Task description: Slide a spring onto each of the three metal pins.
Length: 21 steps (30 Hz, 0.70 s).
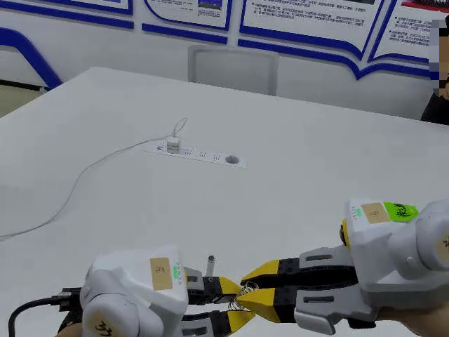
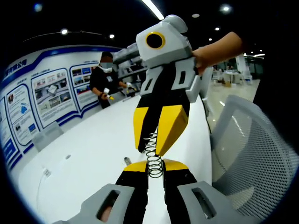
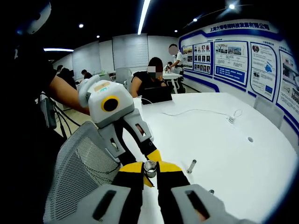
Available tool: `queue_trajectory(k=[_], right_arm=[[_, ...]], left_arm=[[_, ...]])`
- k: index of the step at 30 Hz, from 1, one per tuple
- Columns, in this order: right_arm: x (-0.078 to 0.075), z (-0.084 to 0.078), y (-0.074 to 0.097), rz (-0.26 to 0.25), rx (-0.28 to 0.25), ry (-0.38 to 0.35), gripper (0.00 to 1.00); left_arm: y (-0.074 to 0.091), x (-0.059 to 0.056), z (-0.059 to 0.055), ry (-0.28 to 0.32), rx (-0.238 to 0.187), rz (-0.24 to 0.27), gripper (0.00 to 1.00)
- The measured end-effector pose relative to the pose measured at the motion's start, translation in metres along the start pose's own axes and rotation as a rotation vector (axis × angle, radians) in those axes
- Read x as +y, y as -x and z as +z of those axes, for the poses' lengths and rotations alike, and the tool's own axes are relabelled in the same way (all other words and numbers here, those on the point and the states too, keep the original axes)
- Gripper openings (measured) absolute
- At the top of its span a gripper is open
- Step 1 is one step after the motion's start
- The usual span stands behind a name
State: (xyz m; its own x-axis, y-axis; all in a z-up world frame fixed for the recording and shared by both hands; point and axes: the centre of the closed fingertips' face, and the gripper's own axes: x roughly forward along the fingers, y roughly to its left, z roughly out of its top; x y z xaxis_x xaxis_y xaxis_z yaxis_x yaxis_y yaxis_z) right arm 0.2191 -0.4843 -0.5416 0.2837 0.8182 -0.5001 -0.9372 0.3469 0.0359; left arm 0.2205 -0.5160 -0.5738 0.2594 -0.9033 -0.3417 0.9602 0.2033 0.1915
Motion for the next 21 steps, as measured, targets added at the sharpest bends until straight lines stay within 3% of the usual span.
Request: queue_trajectory(k=[6, 14, 21], right_arm=[[-0.004, 0.001, -0.002, -0.003, -0.003, -0.013, 0.11], [-0.013, 0.002, -0.006, -0.020, 0.004, -0.002, 0.11], [-0.024, 0.005, -0.007, -0.041, 0.003, -0.006, 0.11]], left_arm=[[0.003, 0.004, -0.002, 0.035, -0.019, 0.029, 0.12], [0.009, 0.012, -0.021, 0.073, 0.023, 0.073, 0.14], [0.023, 0.025, -0.037, 0.117, 0.045, 0.146, 0.43]])
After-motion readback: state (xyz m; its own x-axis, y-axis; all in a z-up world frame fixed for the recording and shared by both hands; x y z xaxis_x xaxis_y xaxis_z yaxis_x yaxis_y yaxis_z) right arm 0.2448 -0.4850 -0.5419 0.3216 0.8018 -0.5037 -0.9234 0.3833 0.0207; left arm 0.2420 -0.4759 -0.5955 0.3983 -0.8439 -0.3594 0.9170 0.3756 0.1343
